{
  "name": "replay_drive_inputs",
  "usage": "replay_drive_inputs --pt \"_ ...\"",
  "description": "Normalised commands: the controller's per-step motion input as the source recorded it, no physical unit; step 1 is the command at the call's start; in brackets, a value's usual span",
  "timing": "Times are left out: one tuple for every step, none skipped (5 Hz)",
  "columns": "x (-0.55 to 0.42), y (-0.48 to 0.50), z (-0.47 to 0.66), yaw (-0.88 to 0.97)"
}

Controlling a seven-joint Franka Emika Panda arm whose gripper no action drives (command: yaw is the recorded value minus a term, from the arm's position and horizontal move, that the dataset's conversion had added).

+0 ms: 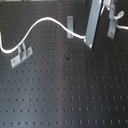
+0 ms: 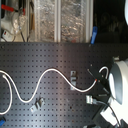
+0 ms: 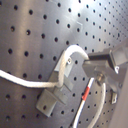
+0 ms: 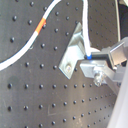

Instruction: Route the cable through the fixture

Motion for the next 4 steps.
replay_drive_inputs --pt "-0.33 -0.388 0.0 0.0" --pt "-0.275 -0.23 -0.07 -0.08" --pt "-0.237 -0.137 -0.11 -0.07" --pt "-0.266 -0.006 -0.11 -0.07"
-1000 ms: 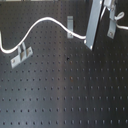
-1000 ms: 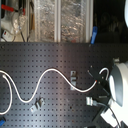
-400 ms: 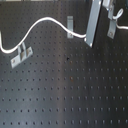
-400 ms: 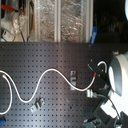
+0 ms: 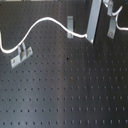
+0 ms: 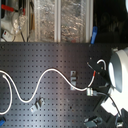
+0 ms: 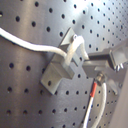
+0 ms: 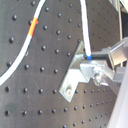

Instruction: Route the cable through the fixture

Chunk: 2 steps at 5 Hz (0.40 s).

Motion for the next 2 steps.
replay_drive_inputs --pt "-0.17 0.131 -0.01 -0.02" --pt "-0.244 0.064 0.14 0.0"
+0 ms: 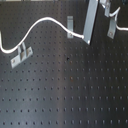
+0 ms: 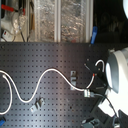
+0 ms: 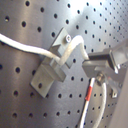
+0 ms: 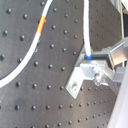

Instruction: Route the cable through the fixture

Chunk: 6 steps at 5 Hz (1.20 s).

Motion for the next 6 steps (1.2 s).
replay_drive_inputs --pt "-0.451 -0.203 0.08 -0.03" --pt "-0.401 -0.139 0.01 -0.05" --pt "-0.406 -0.045 0.01 -0.07" --pt "-0.583 -0.066 -0.1 -0.06" --pt "-0.502 0.059 -0.06 0.0" --pt "-0.397 0.107 0.0 0.0"
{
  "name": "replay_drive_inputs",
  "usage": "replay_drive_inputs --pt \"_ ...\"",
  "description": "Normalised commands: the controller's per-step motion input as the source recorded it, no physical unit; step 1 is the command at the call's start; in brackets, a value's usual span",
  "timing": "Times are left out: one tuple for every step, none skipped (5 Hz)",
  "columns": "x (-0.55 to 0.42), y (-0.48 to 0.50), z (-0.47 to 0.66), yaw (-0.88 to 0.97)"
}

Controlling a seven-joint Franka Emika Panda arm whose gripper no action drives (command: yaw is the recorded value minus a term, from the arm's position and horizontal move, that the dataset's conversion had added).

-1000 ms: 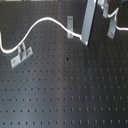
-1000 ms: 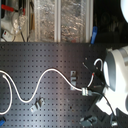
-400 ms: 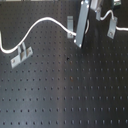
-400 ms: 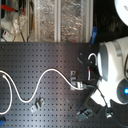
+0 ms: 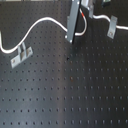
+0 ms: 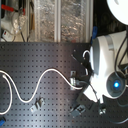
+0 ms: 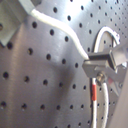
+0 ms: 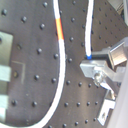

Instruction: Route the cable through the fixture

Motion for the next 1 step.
replay_drive_inputs --pt "0.019 -0.013 0.0 0.0"
